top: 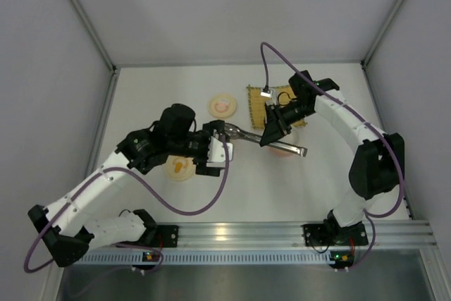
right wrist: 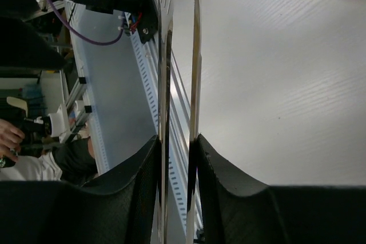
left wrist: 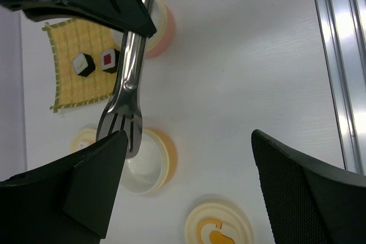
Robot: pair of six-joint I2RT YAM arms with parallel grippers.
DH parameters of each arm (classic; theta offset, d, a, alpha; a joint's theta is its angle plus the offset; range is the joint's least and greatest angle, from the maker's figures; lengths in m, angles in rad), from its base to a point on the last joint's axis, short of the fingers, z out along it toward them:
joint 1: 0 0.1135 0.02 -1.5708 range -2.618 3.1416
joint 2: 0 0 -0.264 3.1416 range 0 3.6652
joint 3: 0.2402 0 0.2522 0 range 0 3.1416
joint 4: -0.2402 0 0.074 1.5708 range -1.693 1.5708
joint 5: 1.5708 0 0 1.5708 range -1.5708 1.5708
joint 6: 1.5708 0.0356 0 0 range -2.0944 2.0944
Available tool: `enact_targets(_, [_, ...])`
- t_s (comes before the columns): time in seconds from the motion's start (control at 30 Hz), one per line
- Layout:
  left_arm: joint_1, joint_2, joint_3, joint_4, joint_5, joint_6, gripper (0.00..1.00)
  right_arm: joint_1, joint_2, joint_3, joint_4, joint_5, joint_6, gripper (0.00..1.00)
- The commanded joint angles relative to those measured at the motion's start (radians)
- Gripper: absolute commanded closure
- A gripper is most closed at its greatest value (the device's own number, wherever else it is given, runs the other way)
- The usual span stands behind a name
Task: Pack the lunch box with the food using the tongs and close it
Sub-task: Pick up the fake food from the plate.
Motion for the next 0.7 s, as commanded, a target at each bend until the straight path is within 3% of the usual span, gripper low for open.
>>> enact_targets(0.0, [-0.078,0.059,0.038,0.067,-0.136,0.028,0.06,0.044,-0.007,-0.004,0.061,-0.086,0.016,0.69])
enact_targets(0.27, [-0.194,0.220,0.081,0.129,-0.312,0.074,0.09,0.075,-0.007,-0.007,0.064,-0.146,0.024,0.69])
enact_targets(0.5, [-0.234,0.264,0.068,0.196,-0.397,0.077,0.11,0.095,-0.025,-0.033,0.063,-0.172,0.015,0.69])
enact_targets(0.67, [-0.262,0.296,0.074,0.189,-0.428,0.073,0.25,0.103,-0.044,-0.036,0.041,-0.195,-0.005,0.69])
